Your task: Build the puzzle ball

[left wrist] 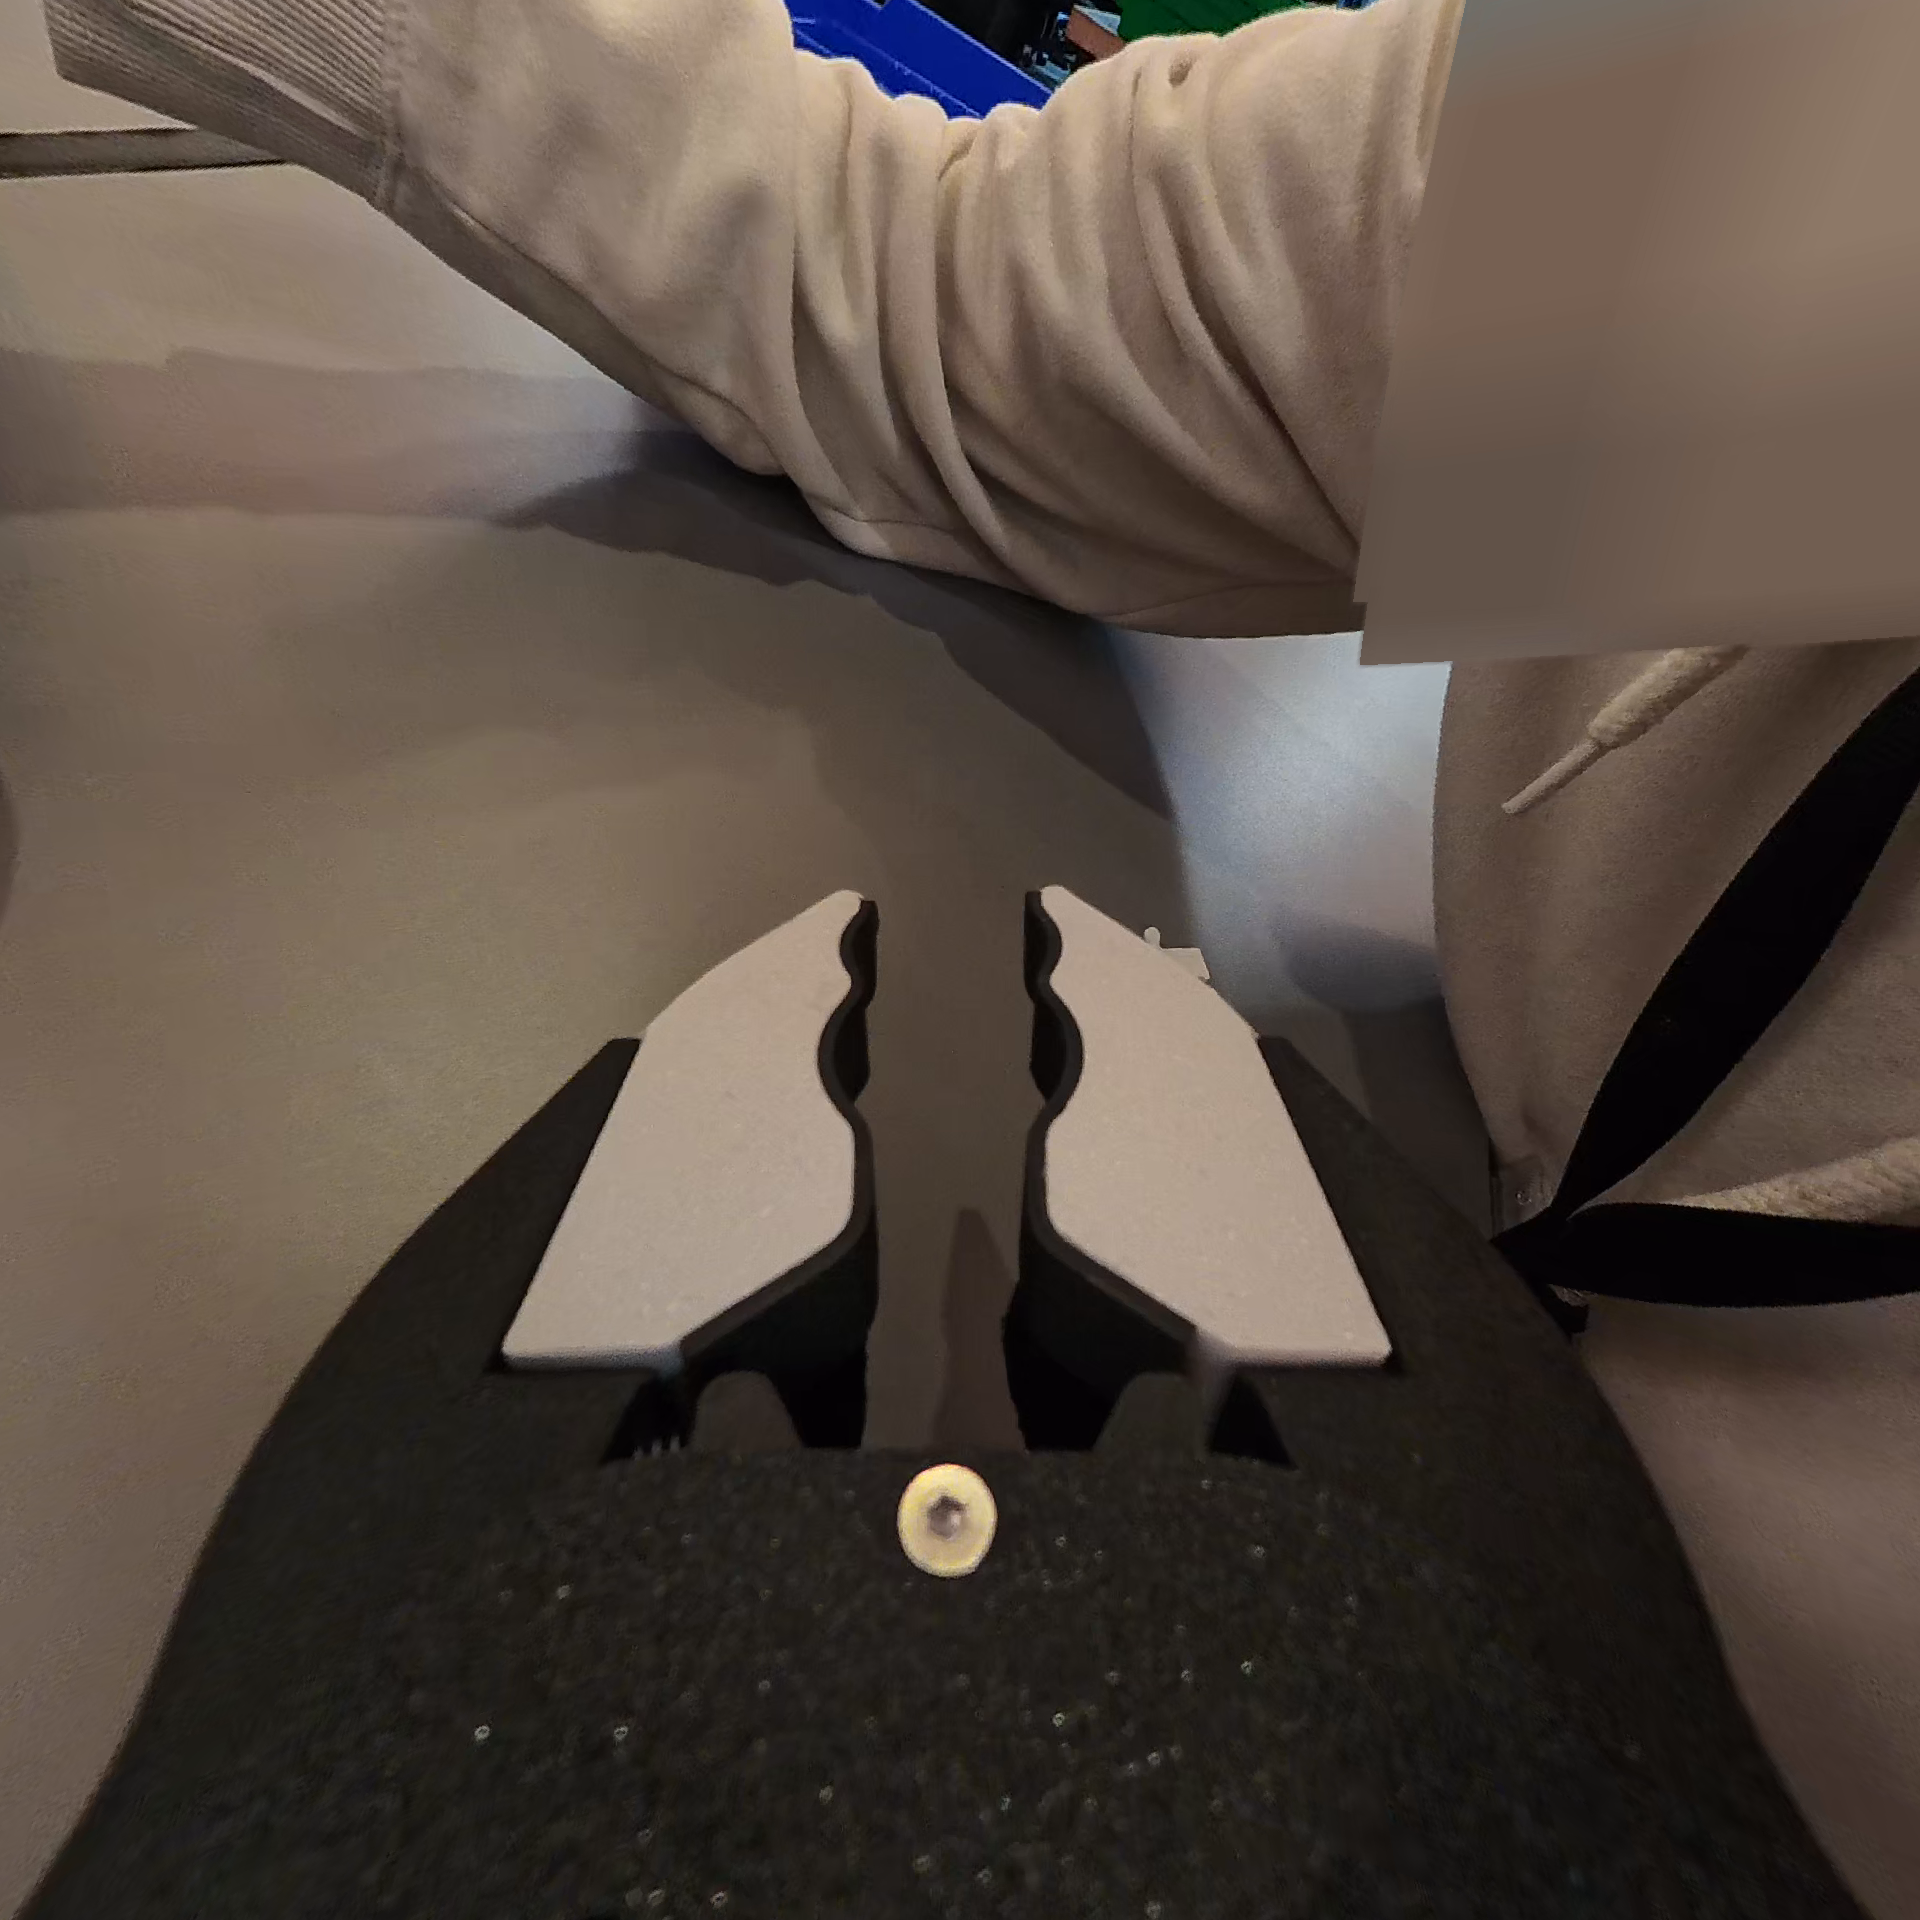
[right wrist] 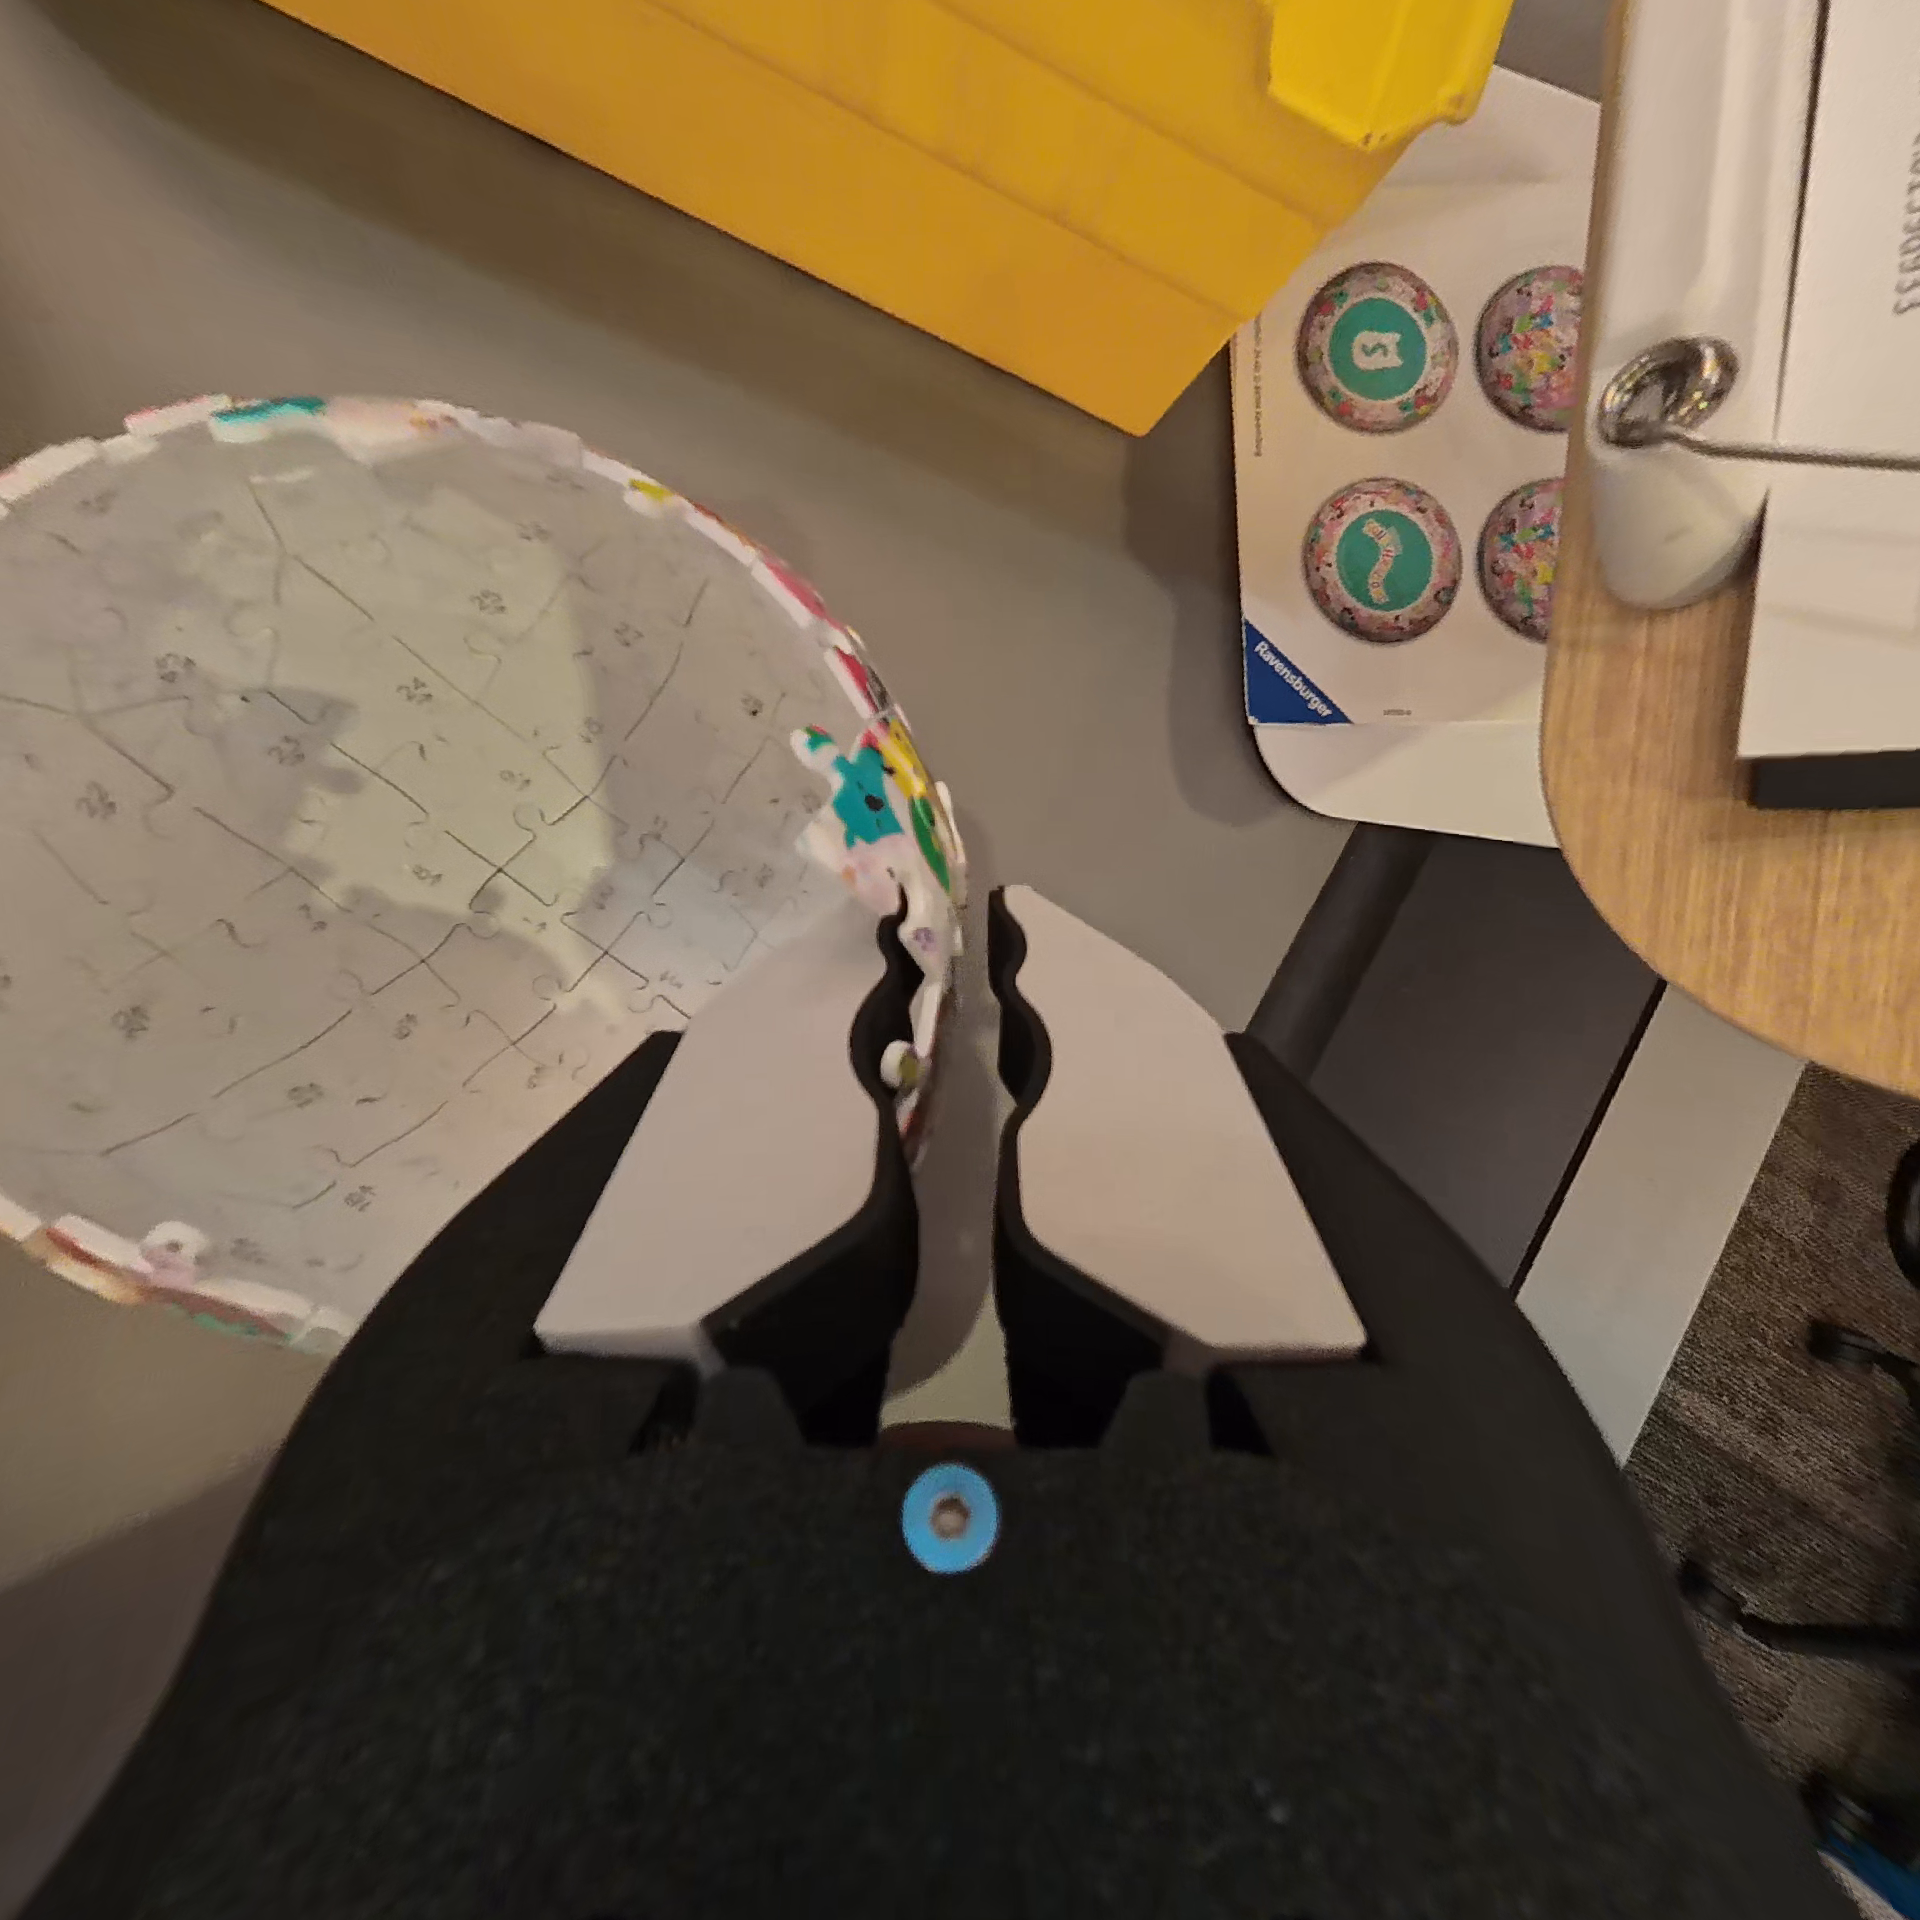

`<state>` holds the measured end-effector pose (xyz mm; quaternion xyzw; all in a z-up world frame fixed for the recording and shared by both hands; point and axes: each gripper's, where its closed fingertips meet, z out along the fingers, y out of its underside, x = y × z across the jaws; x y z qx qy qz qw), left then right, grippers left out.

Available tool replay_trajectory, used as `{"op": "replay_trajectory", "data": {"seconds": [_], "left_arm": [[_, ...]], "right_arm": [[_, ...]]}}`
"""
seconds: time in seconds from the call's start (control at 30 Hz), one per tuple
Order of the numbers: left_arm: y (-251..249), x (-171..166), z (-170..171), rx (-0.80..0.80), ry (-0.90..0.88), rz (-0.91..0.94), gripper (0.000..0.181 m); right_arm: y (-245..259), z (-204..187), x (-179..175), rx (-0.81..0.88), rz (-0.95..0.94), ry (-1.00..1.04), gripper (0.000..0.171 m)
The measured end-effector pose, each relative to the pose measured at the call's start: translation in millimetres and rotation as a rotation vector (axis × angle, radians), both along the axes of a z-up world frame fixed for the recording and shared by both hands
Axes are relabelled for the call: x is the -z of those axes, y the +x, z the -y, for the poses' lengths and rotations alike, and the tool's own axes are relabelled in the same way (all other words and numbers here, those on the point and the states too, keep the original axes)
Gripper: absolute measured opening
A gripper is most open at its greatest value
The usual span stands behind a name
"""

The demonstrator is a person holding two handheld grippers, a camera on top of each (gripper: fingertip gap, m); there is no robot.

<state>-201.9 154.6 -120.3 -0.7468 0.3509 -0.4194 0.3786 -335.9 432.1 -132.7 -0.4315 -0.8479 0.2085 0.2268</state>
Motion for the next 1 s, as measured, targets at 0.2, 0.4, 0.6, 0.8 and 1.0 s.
{"op": "replay_trajectory", "data": {"seconds": [0.2,0.4,0.6,0.8,1.0], "left_arm": [[1.0,0.8,0.9,0.005,-0.005,0.001,0.026],[3.2,2.4,4.0,0.016,-0.011,-0.002,0.026],[4.5,2.0,5.9,0.023,-0.009,-0.002,0.026],[4.7,1.2,6.3,0.023,-0.013,0.004,0.026],[3.9,0.6,5.5,0.018,-0.013,0.006,0.026]], "right_arm": [[1.0,-1.3,-0.7,0.003,-0.021,-0.022,0.008],[-0.8,-0.6,-0.5,0.003,-0.031,-0.044,0.005],[0.5,-0.7,-0.2,0.012,-0.010,-0.078,0.003],[0.4,-1.2,-0.1,0.009,-0.019,-0.056,0.003],[3.2,-3.0,2.1,0.010,-0.003,-0.007,0.011]]}}
